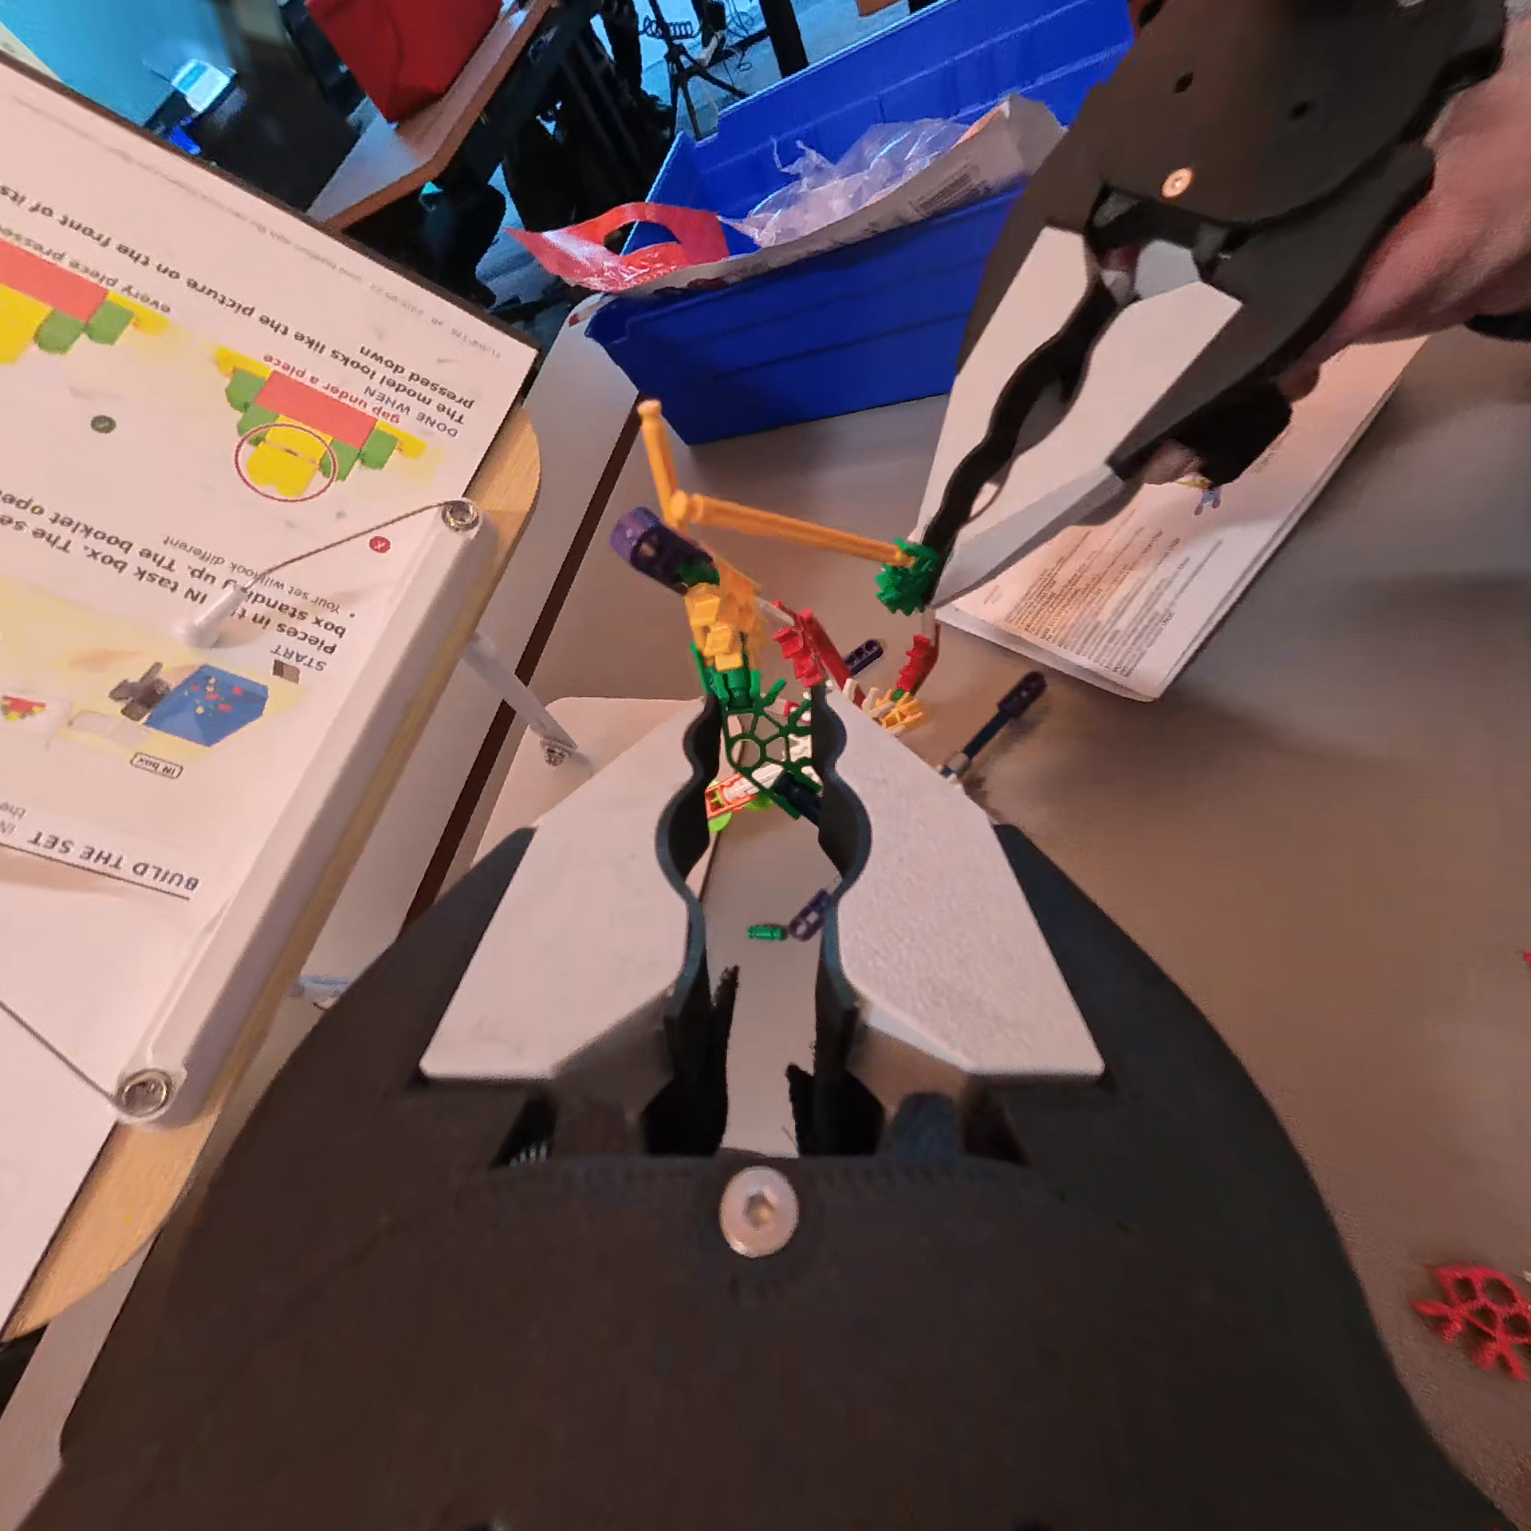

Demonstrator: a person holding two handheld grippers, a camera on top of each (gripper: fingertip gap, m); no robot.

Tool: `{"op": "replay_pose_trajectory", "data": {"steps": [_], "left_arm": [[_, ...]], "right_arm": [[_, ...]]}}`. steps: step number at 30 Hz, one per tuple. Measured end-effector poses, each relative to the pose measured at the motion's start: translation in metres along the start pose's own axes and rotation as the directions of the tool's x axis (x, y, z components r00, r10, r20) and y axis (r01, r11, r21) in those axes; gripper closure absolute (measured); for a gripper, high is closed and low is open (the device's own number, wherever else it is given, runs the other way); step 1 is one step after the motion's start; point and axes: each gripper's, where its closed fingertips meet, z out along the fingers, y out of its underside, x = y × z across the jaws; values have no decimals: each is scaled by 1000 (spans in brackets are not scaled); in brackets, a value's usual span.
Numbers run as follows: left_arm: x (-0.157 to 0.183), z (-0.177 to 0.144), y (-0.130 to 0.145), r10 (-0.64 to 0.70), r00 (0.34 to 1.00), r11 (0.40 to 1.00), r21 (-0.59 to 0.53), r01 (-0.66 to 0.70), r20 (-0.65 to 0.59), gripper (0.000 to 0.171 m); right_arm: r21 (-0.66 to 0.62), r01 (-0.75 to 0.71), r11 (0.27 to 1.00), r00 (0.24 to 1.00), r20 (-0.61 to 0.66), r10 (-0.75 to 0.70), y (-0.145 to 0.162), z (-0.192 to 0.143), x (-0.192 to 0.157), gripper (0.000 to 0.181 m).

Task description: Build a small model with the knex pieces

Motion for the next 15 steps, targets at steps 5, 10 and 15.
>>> {"op": "replay_pose_trajectory", "data": {"steps": [5, 10, 15], "left_arm": [[7, 3, 1, 120, 991, 992, 39, -118, -53, 153], [-3, 7, 14, 152, 988, 988, 22, -151, -26, 153], [-16, 12, 31, 203, 979, 979, -31, -202, 34, 153]], "right_arm": [[18, -228, 974, 973, 48, 227, 6, 3, 4, 178], [18, -211, 977, 976, 55, 210, 6, 7, 1, 178], [18, -174, 985, 984, 39, 173, 3, 7, -3, 177]]}}
